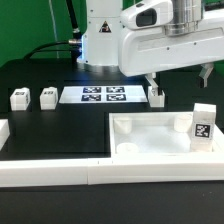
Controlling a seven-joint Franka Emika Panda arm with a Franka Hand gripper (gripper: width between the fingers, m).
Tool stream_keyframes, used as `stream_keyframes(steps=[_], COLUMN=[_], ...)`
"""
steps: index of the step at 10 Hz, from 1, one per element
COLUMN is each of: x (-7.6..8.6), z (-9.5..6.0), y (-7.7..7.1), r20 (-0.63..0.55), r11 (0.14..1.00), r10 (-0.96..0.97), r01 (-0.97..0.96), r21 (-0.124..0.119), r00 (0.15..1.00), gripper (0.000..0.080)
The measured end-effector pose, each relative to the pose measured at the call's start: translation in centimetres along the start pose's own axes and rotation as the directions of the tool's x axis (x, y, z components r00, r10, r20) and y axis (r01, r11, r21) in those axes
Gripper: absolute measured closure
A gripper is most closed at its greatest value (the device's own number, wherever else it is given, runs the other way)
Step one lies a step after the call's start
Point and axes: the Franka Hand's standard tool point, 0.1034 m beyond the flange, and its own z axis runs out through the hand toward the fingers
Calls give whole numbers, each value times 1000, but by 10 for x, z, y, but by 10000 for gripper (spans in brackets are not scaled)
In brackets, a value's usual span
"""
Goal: Assemble square table
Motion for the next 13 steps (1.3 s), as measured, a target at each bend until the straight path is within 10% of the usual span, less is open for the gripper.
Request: stream_keyframes(steps=[3, 6, 10, 13], x=[-23, -69, -79, -124], z=[9, 31, 29, 52], y=[-1, -8, -9, 2], r20=[106, 265, 558, 743], r11=[1000, 998, 999, 994], r10=[31, -4, 20, 102], r01=[-31, 22, 7, -46], r21=[4, -64, -47, -96], r00=[994, 964, 830, 662], gripper=[151, 151, 151, 151])
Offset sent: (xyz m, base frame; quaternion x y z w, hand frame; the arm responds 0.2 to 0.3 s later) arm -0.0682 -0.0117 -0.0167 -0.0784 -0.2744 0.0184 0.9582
